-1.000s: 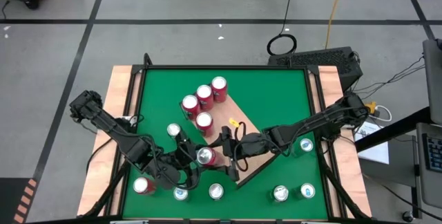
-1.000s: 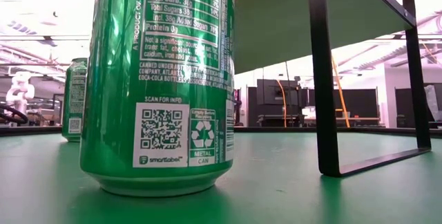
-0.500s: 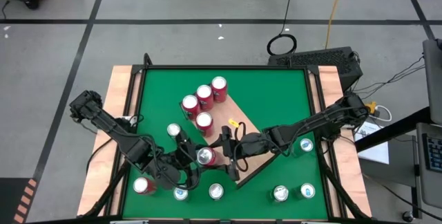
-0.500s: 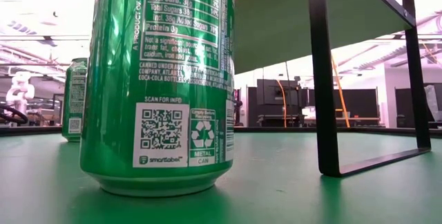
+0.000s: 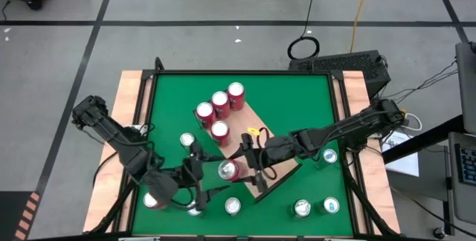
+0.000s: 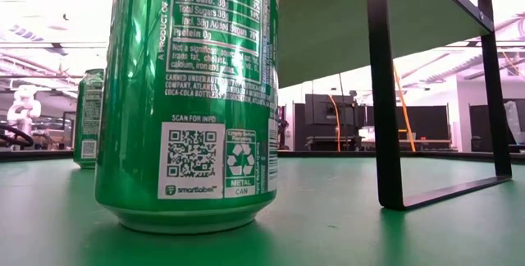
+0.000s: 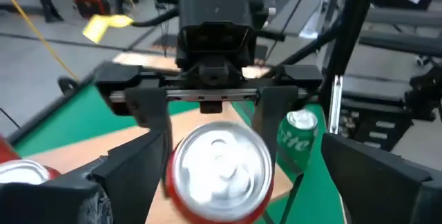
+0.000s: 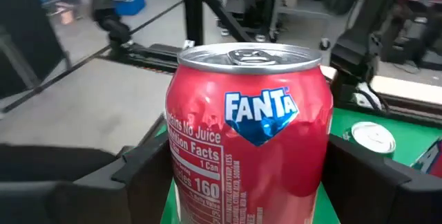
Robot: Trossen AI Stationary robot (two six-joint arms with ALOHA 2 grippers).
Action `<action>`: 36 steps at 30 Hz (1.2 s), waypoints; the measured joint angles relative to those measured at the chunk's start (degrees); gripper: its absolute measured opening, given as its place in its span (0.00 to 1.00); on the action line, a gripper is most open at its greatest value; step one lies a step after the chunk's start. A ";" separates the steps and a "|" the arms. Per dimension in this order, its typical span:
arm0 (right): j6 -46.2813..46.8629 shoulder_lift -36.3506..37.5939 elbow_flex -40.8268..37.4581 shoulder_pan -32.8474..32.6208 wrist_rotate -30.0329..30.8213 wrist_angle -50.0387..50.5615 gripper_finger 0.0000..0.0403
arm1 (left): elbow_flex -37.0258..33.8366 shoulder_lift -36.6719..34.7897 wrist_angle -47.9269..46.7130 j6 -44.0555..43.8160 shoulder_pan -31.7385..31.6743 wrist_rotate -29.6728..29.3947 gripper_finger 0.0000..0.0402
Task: Place canned beverage on shelf
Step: Put the red soda can on the shelf aligned with the other red soda can
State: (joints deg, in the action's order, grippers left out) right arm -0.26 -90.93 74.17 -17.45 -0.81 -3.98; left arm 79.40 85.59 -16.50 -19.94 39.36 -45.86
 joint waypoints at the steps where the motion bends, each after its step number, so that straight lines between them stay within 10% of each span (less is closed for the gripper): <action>1: -0.97 0.90 0.00 0.15 -1.03 0.75 0.74 | 0.00 -0.35 0.26 0.92 0.72 -1.37 0.95; 10: -9.31 7.74 0.03 2.05 -7.25 4.89 0.74 | 0.02 -2.59 -6.03 0.35 8.57 -7.94 0.95; 17: -10.98 7.90 -0.05 7.04 -14.72 6.01 0.74 | -3.96 -2.40 -17.24 -16.44 12.46 -14.02 0.95; 36: -7.42 14.83 -18.10 20.54 -32.55 -18.30 0.74 | -10.27 -2.35 -20.10 -30.59 15.59 -17.11 0.95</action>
State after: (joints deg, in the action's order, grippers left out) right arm -7.68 -76.10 56.08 3.09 -33.37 -22.28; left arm 69.12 83.24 -36.60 -50.52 54.95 -62.97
